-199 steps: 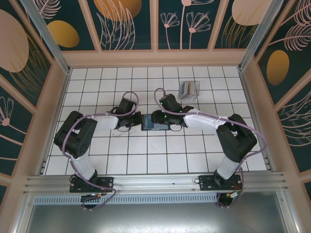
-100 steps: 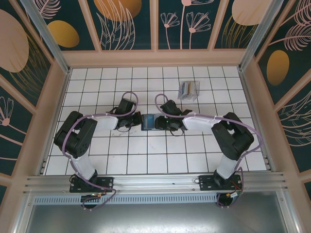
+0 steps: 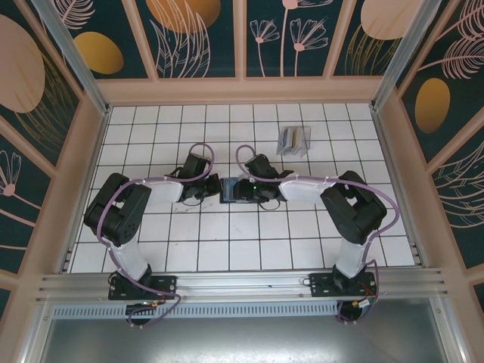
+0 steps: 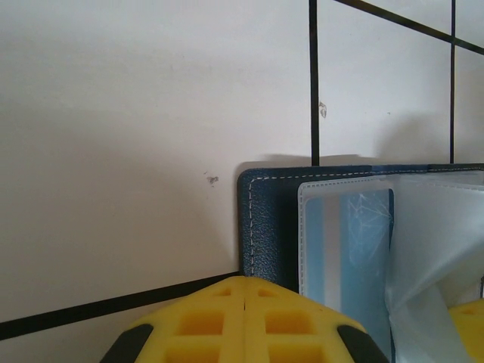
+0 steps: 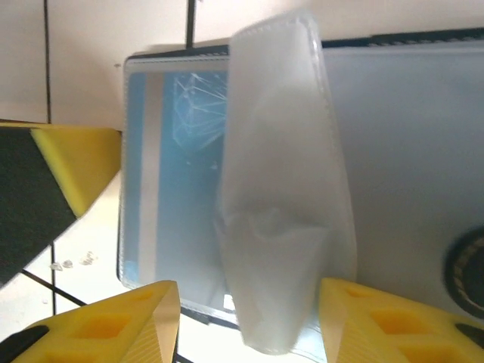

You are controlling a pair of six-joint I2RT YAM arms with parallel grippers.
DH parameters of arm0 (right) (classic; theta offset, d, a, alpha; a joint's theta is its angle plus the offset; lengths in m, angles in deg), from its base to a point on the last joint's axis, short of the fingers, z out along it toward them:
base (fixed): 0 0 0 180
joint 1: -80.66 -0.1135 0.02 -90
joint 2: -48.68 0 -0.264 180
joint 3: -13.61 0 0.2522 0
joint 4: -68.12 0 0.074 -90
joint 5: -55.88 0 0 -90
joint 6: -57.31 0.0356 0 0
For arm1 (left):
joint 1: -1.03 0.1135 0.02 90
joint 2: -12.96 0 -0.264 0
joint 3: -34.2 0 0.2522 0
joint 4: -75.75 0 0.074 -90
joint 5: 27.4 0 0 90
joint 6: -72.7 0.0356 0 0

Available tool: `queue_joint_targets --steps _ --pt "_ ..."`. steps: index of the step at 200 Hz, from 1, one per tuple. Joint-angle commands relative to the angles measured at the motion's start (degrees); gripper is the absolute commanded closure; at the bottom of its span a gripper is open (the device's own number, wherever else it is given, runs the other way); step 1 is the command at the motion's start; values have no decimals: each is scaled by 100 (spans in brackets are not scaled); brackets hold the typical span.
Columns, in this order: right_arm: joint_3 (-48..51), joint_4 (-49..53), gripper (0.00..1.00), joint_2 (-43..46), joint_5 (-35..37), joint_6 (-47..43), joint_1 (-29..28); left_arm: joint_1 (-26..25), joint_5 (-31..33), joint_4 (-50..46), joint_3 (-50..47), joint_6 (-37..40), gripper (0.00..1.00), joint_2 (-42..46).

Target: Put the credit cards into the card holder

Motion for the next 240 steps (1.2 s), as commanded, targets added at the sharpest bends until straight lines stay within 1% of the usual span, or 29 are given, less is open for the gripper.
queue_joint_targets --steps 1,26,45,69,88,110,134,155,168,196,202,218,240 --pt "-168 -429 50 -213 -470 54 -74 -18 -165 -244 -210 -116 98 -122" --pt "-144 -683 52 -197 -617 104 -74 -18 -121 -393 -164 -77 98 -127" --pt "-93 -886 54 -95 -704 95 -74 -9 -114 -241 -310 -149 97 -6" --pt "-28 -1064 54 48 -851 44 -73 25 -169 -296 -279 -187 95 -2" --pt "17 -1212 54 152 -1071 -23 -96 35 -182 -142 -369 -257 93 55" --pt "143 -1342 54 386 -1205 -122 -157 61 -235 -205 -292 -214 92 -49" --pt "103 -1206 53 622 -1317 -319 -207 92 -226 -104 -345 -259 91 -32" --pt "-116 -712 52 685 -1071 -701 -263 107 -226 -173 -264 -231 91 -68" --pt "-210 -543 52 633 -1066 -894 -268 105 -226 -97 -288 -256 91 -51" --pt "-265 -554 51 580 -1230 -1053 -276 101 -295 -17 -281 -258 91 -115" --pt "-253 -521 51 629 -1125 -1003 -270 105 -319 -4 -291 -282 91 -118" --pt "-196 -410 50 809 -562 -861 -206 105 -360 141 -384 -341 90 -106" --pt "-79 36 47 1002 210 -679 -30 103 -358 68 -370 -297 91 -123"
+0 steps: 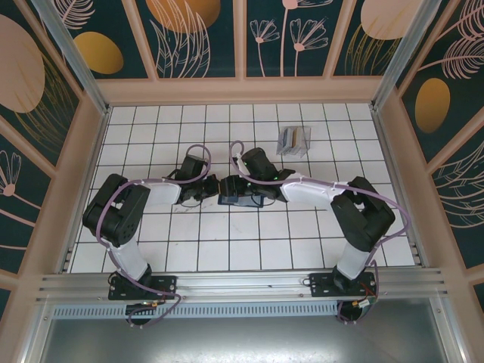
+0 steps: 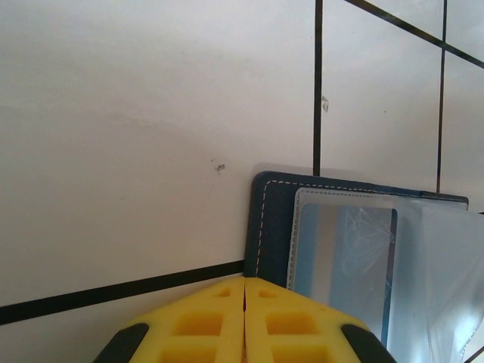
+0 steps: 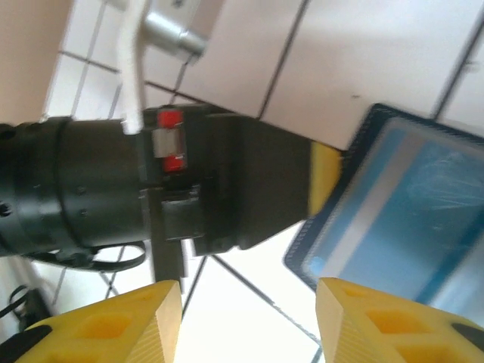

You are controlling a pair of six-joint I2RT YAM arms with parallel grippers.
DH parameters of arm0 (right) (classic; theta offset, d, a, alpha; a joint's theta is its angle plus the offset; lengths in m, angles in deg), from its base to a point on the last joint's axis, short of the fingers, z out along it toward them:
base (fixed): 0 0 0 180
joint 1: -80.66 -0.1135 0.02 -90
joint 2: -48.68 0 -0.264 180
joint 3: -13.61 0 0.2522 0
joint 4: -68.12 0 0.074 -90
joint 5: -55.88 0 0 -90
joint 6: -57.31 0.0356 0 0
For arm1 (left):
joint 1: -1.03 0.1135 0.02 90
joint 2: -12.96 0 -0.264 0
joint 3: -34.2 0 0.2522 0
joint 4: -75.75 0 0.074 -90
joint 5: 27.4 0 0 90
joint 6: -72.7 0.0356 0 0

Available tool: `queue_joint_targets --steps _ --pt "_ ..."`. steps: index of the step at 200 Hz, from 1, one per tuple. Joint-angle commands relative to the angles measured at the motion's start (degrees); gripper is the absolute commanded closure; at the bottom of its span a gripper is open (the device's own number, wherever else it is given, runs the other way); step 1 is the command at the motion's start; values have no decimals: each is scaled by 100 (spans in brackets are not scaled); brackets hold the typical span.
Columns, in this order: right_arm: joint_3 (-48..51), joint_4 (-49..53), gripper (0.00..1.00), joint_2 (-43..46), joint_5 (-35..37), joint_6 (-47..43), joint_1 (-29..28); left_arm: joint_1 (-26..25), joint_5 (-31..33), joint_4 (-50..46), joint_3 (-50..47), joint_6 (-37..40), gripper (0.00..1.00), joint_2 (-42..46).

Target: Put the credit cards into the card holder

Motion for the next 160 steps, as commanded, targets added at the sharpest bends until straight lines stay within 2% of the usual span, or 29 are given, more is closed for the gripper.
queue_joint_targets --steps 1,16,50,96,160 --pt "54 505 47 435 893 110 184 6 -98 -258 -138 -56 90 -179" --pt "323 629 45 624 1212 389 249 6 -99 -237 -191 -77 90 -104" --pt "995 486 38 967 1221 930 342 12 -35 -325 -165 -11 90 -86" --pt "1438 -263 39 744 388 1278 632 5 -108 -303 -125 -19 90 -156" --pt "1275 -492 41 283 138 1327 667 2 -133 -283 -85 -40 91 -218"
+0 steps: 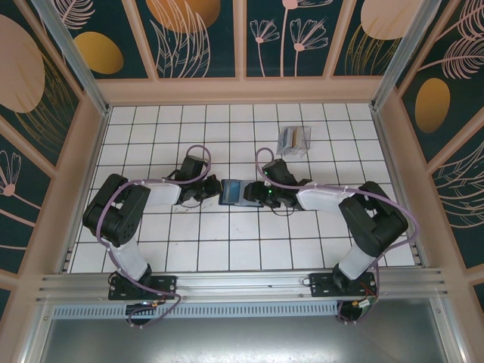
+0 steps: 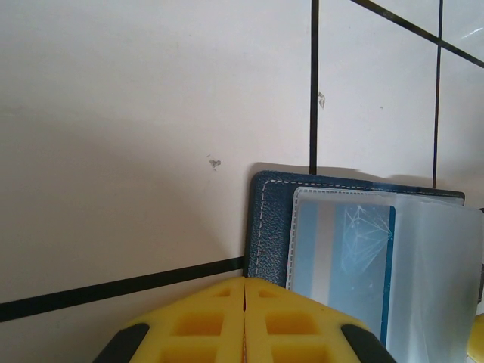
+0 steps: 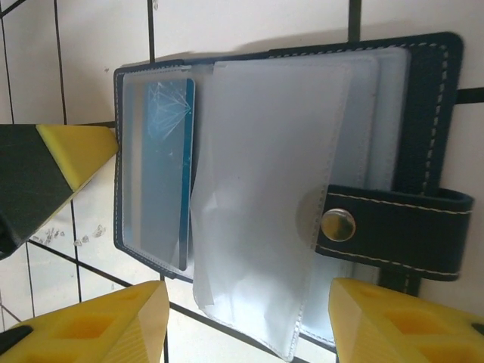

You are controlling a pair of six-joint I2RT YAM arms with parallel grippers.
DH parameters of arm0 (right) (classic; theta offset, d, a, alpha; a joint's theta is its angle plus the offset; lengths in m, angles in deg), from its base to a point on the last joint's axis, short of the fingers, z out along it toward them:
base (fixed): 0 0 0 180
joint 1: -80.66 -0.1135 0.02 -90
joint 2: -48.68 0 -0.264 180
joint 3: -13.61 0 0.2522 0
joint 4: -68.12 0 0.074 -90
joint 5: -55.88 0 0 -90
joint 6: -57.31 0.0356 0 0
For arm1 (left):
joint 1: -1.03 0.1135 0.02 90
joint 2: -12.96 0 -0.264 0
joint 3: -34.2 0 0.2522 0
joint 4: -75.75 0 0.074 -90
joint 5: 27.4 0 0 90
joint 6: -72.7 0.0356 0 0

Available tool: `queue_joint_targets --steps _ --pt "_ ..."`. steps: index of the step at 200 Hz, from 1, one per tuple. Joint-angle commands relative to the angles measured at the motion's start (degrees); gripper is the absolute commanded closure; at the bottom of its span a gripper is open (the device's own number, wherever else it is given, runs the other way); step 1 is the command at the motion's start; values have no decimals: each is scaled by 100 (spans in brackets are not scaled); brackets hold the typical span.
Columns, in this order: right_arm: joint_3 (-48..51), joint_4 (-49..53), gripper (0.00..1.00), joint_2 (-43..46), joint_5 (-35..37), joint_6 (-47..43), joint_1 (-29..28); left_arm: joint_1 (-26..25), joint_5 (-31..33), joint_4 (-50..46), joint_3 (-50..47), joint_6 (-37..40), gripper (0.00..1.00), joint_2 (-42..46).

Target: Put the credit cards into the card holder

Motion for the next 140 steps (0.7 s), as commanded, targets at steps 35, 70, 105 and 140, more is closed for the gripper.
queue_joint_targets --steps 35,70,105,140 --pt "-64 -639 42 -177 -440 124 106 2 -118 -449 47 10 91 -262" --pt "-191 -879 44 -186 -608 -41 99 40 -285 -382 39 -80 91 -228" --pt "-471 -1191 45 -462 -1007 -144 59 318 -1192 325 -287 -598 90 -187" --pt "-756 -1577 48 -885 -1305 -9 -154 899 -1419 778 -761 -964 80 269"
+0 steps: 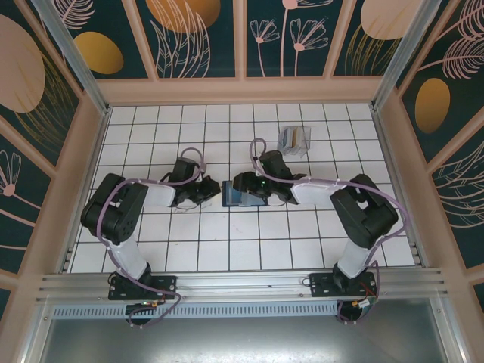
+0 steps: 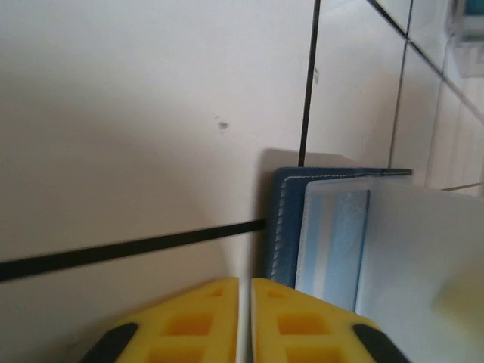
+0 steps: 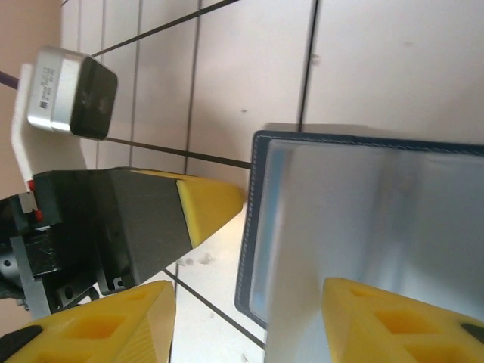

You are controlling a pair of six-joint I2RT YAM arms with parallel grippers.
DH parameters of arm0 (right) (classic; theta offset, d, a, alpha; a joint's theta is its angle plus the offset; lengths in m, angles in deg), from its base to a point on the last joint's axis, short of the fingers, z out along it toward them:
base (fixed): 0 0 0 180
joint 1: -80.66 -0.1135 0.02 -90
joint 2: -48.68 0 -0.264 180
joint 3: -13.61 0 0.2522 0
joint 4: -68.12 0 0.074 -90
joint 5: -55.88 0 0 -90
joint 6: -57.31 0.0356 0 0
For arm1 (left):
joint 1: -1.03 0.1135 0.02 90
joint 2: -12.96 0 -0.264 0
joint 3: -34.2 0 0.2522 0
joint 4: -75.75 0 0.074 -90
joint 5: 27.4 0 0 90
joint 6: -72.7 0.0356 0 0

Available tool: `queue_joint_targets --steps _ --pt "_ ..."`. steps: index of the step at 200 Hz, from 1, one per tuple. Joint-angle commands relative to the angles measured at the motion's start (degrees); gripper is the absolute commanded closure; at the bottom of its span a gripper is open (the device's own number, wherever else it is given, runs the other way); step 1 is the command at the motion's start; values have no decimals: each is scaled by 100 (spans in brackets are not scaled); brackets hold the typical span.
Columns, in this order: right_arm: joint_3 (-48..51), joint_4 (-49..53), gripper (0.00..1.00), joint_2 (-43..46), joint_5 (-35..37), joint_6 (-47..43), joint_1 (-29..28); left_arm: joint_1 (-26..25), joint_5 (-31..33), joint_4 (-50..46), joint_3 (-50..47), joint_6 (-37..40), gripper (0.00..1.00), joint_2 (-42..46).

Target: Put the credit cards into the card holder

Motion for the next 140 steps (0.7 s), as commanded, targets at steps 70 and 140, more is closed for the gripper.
queue_joint_targets --steps 70,140 --pt "-326 -574 48 -396 -536 126 -431 532 -315 79 -352 -207 72 385" --pt "-479 1475 45 1240 1358 -1323 683 -29 508 -1017 375 727 61 512"
